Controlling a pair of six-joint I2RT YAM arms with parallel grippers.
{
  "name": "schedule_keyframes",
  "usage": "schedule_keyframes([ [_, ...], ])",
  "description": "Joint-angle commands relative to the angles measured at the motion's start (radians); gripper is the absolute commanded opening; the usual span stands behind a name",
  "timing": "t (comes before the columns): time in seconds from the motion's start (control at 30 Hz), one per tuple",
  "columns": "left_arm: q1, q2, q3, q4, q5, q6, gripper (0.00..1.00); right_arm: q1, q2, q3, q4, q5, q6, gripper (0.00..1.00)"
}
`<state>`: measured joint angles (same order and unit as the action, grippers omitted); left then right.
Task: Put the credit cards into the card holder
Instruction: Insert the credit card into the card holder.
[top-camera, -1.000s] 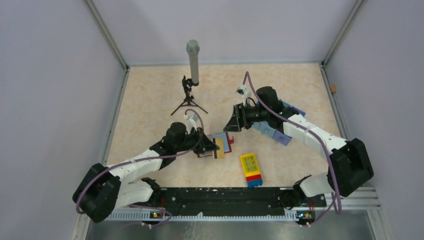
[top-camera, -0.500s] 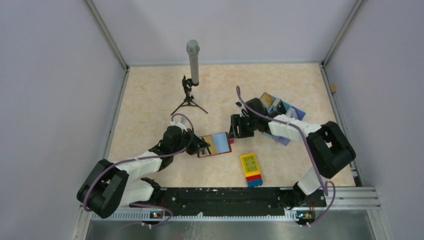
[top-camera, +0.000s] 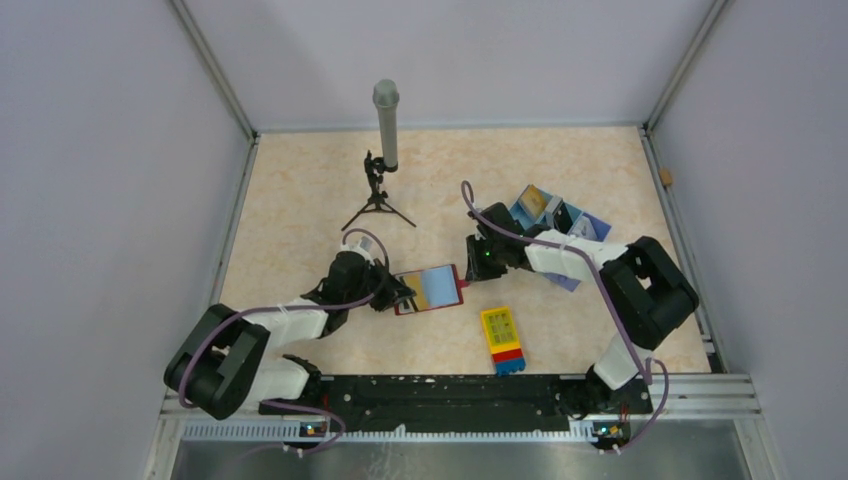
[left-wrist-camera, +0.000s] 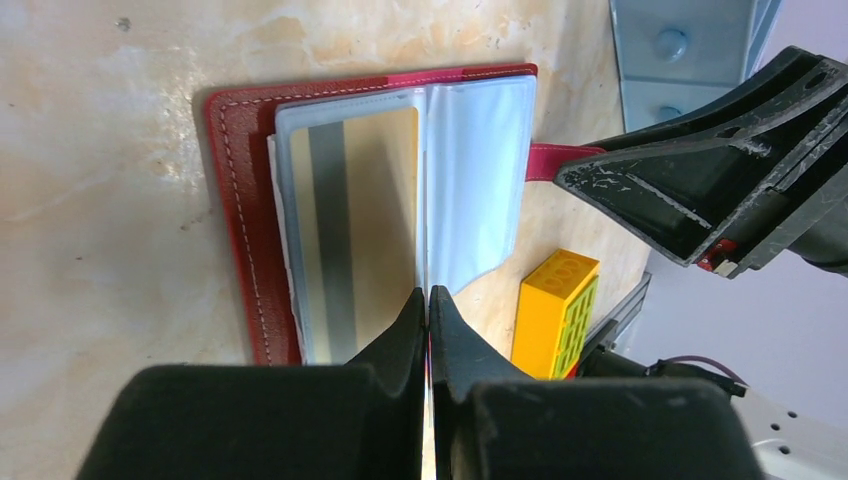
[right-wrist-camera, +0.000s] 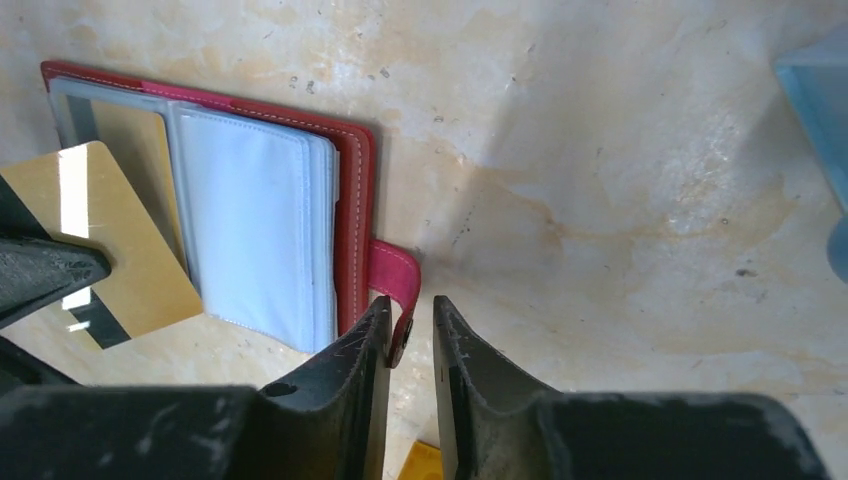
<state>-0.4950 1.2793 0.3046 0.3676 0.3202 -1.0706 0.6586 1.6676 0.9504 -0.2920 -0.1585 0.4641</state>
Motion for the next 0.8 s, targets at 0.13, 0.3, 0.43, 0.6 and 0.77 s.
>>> schedule_keyframes([
  [0.13, 0.022, 0.035, 0.025, 0.051, 0.009, 0.076, 0.00, 0.019, 0.015, 0.049, -0.024, 0.065, 0.003, 0.04],
  [0.3, 0.024, 0.067, 0.024, 0.127, 0.049, 0.080, 0.00, 0.026, 0.029, 0.060, -0.037, 0.081, 0.001, 0.00],
  [0.43, 0.033, 0.088, 0.021, 0.177, 0.072, 0.072, 0.00, 0.033, 0.032, 0.062, -0.042, 0.087, 0.001, 0.00],
  [0.6, 0.044, 0.148, 0.018, 0.249, 0.112, 0.049, 0.00, 0.037, 0.031, 0.067, -0.050, 0.098, 0.000, 0.00],
  [0.77, 0.050, 0.217, 0.009, 0.326, 0.146, 0.014, 0.00, 0.041, 0.032, 0.070, -0.060, 0.108, 0.000, 0.00],
])
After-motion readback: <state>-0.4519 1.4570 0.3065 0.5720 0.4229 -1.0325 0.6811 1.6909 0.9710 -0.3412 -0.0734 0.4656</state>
